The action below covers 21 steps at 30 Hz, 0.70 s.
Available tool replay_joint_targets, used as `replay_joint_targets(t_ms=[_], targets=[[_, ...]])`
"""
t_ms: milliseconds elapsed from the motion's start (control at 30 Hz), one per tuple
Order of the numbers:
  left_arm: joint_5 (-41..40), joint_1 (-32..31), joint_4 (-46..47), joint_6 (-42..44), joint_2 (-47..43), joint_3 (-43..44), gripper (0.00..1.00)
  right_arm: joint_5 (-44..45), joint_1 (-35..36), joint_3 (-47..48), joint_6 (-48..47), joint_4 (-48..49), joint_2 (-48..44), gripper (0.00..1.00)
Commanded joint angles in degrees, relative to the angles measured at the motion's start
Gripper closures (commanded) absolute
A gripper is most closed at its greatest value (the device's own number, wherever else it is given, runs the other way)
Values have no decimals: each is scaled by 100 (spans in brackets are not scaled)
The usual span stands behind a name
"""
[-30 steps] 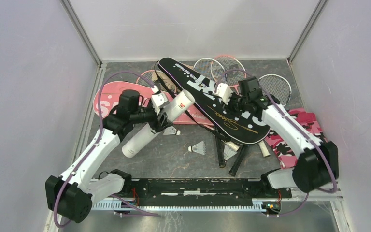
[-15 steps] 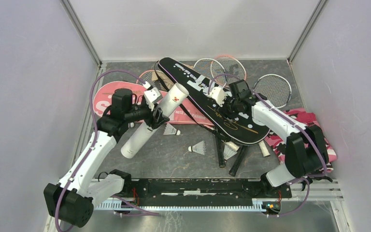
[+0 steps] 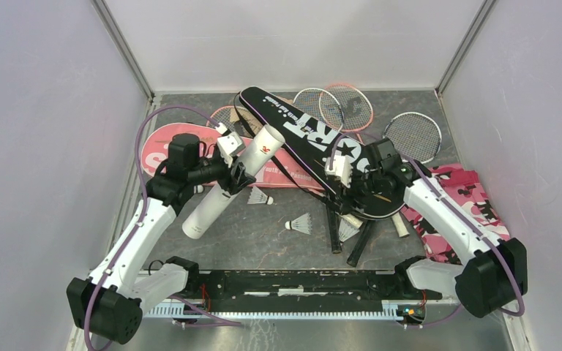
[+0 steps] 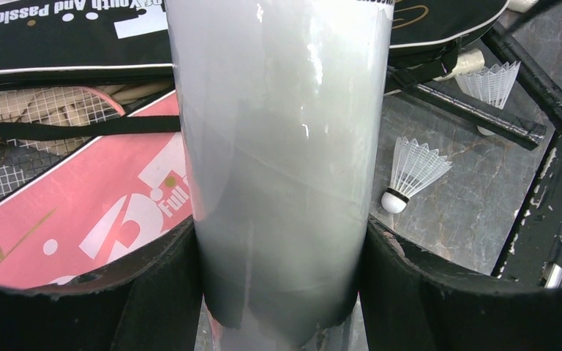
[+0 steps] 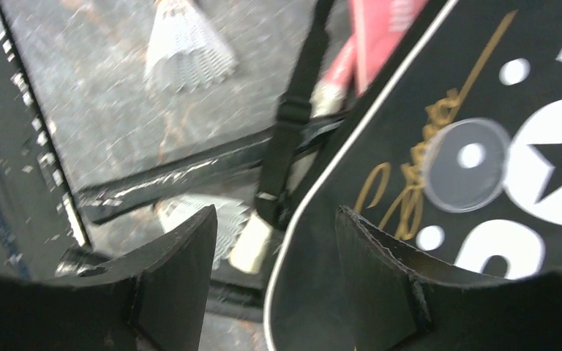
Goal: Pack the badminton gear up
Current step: Pick up the shuttlecock at the center of the board.
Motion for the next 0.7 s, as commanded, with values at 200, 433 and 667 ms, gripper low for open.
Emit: replay_joint_targets(t_ms=[200, 433, 667], targets=[[196, 25, 296, 483, -104, 31, 62, -515, 29, -591, -1114, -1411, -208, 35], [359, 25, 282, 522, -138, -23, 61, -562, 26, -867, -1280, -1341, 157, 42], [404, 26, 283, 598, -166, -78, 61, -601, 22, -930, -1280, -1124, 382, 49]])
